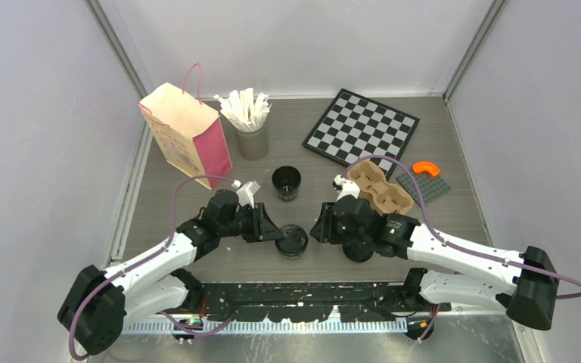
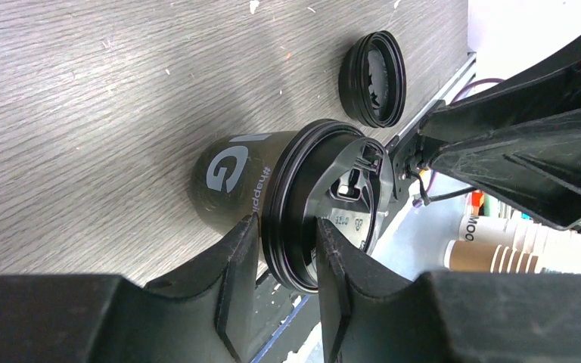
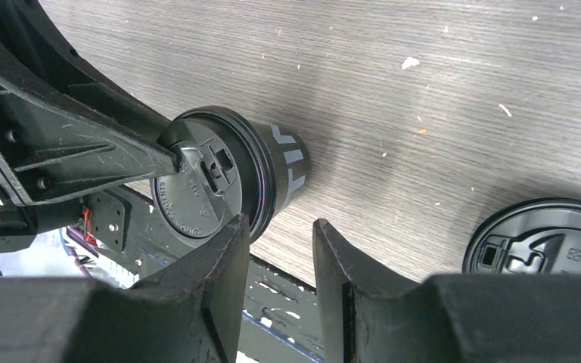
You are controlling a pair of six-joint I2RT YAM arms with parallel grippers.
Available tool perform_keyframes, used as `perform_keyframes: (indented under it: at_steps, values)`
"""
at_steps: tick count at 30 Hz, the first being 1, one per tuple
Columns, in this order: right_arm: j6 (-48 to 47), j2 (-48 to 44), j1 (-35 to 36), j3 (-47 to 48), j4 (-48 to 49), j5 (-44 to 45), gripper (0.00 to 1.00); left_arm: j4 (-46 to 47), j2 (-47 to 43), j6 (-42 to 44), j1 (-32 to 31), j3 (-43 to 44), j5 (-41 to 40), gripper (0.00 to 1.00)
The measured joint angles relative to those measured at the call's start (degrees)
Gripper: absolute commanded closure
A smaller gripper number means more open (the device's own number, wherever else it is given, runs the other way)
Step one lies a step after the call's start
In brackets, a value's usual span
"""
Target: Pack the takeout coffee
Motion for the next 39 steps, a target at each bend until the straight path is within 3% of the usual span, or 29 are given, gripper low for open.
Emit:
perform_keyframes:
  at_steps: [10, 18, 27, 39]
  values:
    - [-4.0, 6.9, -0.1, 6.1, -1.9, 0.0, 0.62, 1.0, 0.3, 1.4, 0.0, 0.0, 0.6, 0.68]
    - [-4.3, 14.7, -0.4, 7.6, 2.0, -1.9, 0.76, 2.9, 2.1, 1.3, 0.1, 0.0, 1.6, 0.69]
    - [-1.7, 13.3, -1.3, 3.4, 8.4, -1.6, 0.77, 5.0, 3.3, 1.0, 0.7, -0.4, 1.5, 0.7]
    - [-3.8, 12.6, -0.8, 5.9, 2.5, -3.0, 0.51, 0.6, -0.3, 0.7, 0.3, -0.4, 1.2, 0.53]
